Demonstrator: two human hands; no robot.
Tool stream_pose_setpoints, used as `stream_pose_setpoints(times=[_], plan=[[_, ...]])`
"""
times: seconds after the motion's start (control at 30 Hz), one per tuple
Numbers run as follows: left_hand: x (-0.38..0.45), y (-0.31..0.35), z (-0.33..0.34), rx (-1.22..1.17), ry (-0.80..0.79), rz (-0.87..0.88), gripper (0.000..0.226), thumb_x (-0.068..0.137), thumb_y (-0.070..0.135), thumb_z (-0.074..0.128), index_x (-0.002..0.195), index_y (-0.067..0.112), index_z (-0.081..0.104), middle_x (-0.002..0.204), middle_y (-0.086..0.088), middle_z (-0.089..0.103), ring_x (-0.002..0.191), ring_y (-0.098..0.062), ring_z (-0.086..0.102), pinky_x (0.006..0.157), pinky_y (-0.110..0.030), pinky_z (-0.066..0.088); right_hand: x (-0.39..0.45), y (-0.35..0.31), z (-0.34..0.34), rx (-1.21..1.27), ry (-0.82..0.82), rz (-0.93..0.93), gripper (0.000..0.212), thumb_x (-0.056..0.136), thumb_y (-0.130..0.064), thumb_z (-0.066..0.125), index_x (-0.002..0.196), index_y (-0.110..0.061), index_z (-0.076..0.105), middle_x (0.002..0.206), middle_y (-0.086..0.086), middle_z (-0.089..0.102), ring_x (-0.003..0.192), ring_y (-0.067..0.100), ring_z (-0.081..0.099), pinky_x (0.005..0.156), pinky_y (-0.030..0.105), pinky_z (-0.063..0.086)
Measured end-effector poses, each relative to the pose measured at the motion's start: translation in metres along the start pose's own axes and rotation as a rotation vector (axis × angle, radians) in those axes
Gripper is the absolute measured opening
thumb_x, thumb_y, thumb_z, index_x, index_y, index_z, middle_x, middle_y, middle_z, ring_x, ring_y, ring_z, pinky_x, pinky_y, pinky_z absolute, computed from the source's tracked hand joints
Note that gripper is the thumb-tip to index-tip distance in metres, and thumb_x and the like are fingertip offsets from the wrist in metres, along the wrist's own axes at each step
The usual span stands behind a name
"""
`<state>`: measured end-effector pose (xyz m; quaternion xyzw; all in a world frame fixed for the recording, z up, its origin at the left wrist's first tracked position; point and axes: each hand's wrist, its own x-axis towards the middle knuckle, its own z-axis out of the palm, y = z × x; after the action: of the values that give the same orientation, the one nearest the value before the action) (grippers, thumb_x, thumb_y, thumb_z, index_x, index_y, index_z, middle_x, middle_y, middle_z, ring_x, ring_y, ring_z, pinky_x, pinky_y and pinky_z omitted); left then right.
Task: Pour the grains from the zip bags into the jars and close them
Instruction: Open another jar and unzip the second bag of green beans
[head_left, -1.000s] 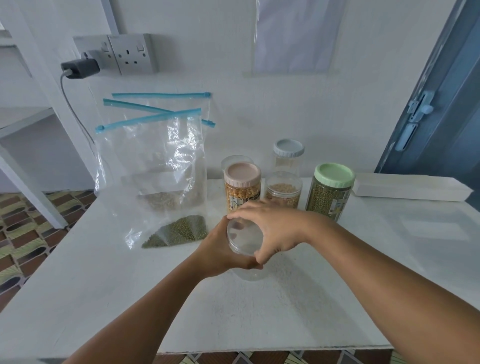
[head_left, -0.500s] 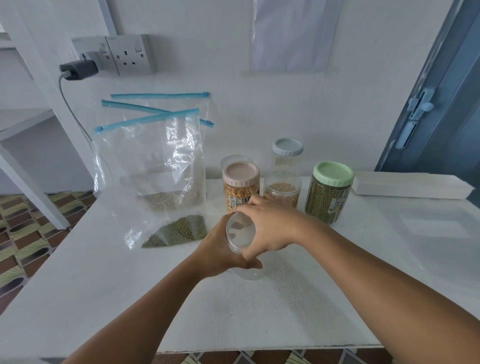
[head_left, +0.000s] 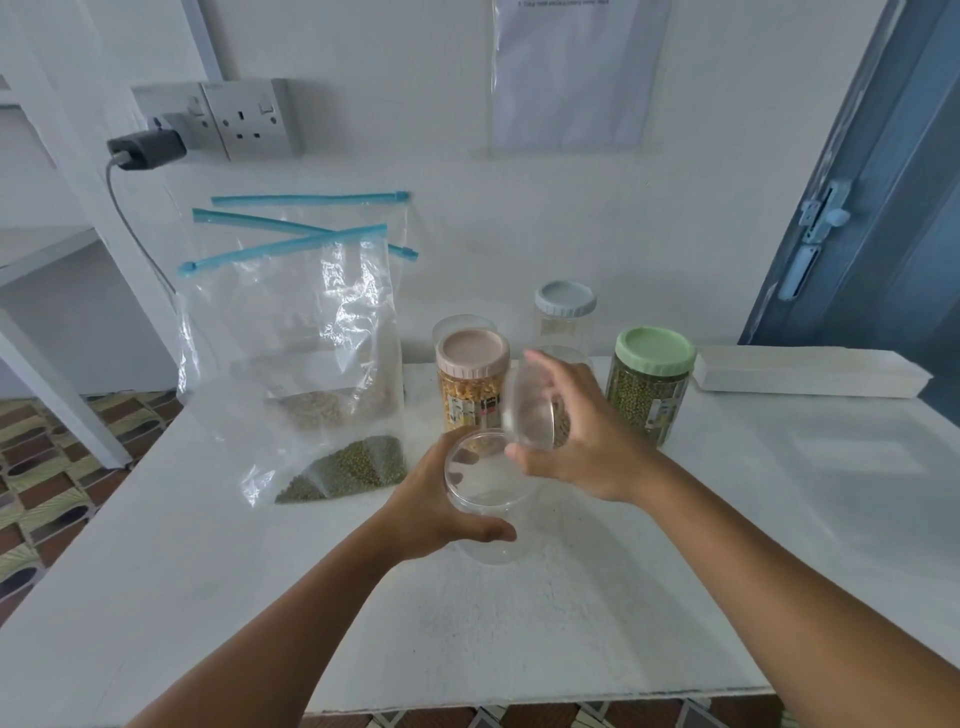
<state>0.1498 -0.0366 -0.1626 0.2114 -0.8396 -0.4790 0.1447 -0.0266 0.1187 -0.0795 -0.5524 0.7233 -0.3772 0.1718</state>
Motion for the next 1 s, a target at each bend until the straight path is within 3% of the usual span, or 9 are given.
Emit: stream_pose_setpoints(times=[0.1, 0.23, 0.3, 0.47, 0.6, 0.73, 0.87, 1.0], plan=[[-0.001, 0.003, 0.002, 0.004, 0.01, -0.014, 0.105, 0.059, 0.035, 0.101, 0.141, 0.045, 0.037, 0.13, 0.024, 0.049, 0.119, 0.005, 0.05, 0.088, -0.009, 0.043, -0.016, 0.03, 0.001, 0.297, 0.165, 0.084, 0.109, 0.065, -0.062, 0.085, 0.154, -0.044, 0.026, 0.154, -0.015, 0.034, 0.143, -0.001, 0.038, 0.113, 0.025, 0.031], [0.0, 0.003, 0.002, -0.03, 0.011, -0.037, 0.107, 0.054, 0.045, 0.102, 0.14, 0.049, 0.039, 0.134, 0.016, 0.05, 0.122, -0.006, 0.052, 0.094, -0.02, 0.044, -0.038, 0.072, 0.013, 0.516, 0.261, 0.279, 0.126, 0.043, -0.067, 0.097, 0.147, -0.032, 0.036, 0.158, -0.002, 0.041, 0.145, 0.013, 0.043, 0.114, 0.028, 0.037], [0.0, 0.002, 0.002, -0.035, 0.009, -0.048, 0.11, 0.052, 0.049, 0.102, 0.142, 0.049, 0.039, 0.135, 0.014, 0.05, 0.123, -0.009, 0.053, 0.096, -0.024, 0.045, -0.047, 0.085, 0.02, 0.475, 0.231, 0.365, 0.126, 0.04, -0.068, 0.097, 0.144, -0.031, 0.035, 0.158, -0.001, 0.041, 0.143, 0.012, 0.043, 0.113, 0.03, 0.038], [-0.002, 0.009, 0.004, -0.026, 0.005, -0.043, 0.109, 0.054, 0.041, 0.101, 0.145, 0.039, 0.04, 0.132, 0.019, 0.052, 0.122, -0.002, 0.052, 0.094, -0.013, 0.043, -0.062, 0.104, 0.027, 0.102, 0.053, 0.47, 0.1, 0.071, -0.051, 0.092, 0.143, -0.029, 0.026, 0.142, -0.002, 0.041, 0.128, 0.014, 0.044, 0.101, 0.029, 0.041], [-0.004, 0.014, 0.004, -0.033, 0.006, -0.048, 0.108, 0.057, 0.036, 0.099, 0.146, 0.036, 0.039, 0.131, 0.021, 0.051, 0.121, 0.0, 0.052, 0.09, -0.01, 0.044, -0.065, 0.107, 0.024, -0.112, -0.01, 0.468, 0.108, 0.073, -0.06, 0.085, 0.155, -0.026, 0.024, 0.149, -0.003, 0.03, 0.143, 0.019, 0.024, 0.115, 0.037, 0.034], [-0.004, 0.015, 0.004, -0.044, 0.004, -0.056, 0.109, 0.057, 0.038, 0.099, 0.147, 0.037, 0.038, 0.132, 0.019, 0.051, 0.121, -0.001, 0.052, 0.09, -0.013, 0.044, -0.062, 0.1, 0.021, -0.086, -0.011, 0.419, 0.111, 0.075, -0.071, 0.08, 0.162, -0.033, 0.022, 0.162, -0.008, 0.02, 0.152, 0.021, 0.012, 0.122, 0.046, 0.026], [-0.003, 0.017, 0.005, -0.047, 0.005, -0.06, 0.107, 0.057, 0.037, 0.099, 0.145, 0.039, 0.039, 0.132, 0.02, 0.051, 0.121, -0.002, 0.052, 0.09, -0.014, 0.044, -0.052, 0.08, 0.018, 0.124, 0.015, 0.26, 0.089, 0.08, -0.069, 0.077, 0.155, -0.052, 0.032, 0.153, -0.024, 0.026, 0.152, 0.012, 0.018, 0.124, 0.048, 0.025], [-0.003, 0.015, 0.004, -0.045, -0.005, -0.058, 0.107, 0.057, 0.037, 0.101, 0.144, 0.039, 0.039, 0.133, 0.019, 0.051, 0.124, -0.003, 0.051, 0.095, -0.013, 0.042, -0.037, 0.059, 0.019, 0.135, -0.105, 0.17, 0.104, 0.067, -0.076, 0.082, 0.156, -0.056, 0.032, 0.157, -0.029, 0.034, 0.148, 0.002, 0.031, 0.123, 0.043, 0.031]])
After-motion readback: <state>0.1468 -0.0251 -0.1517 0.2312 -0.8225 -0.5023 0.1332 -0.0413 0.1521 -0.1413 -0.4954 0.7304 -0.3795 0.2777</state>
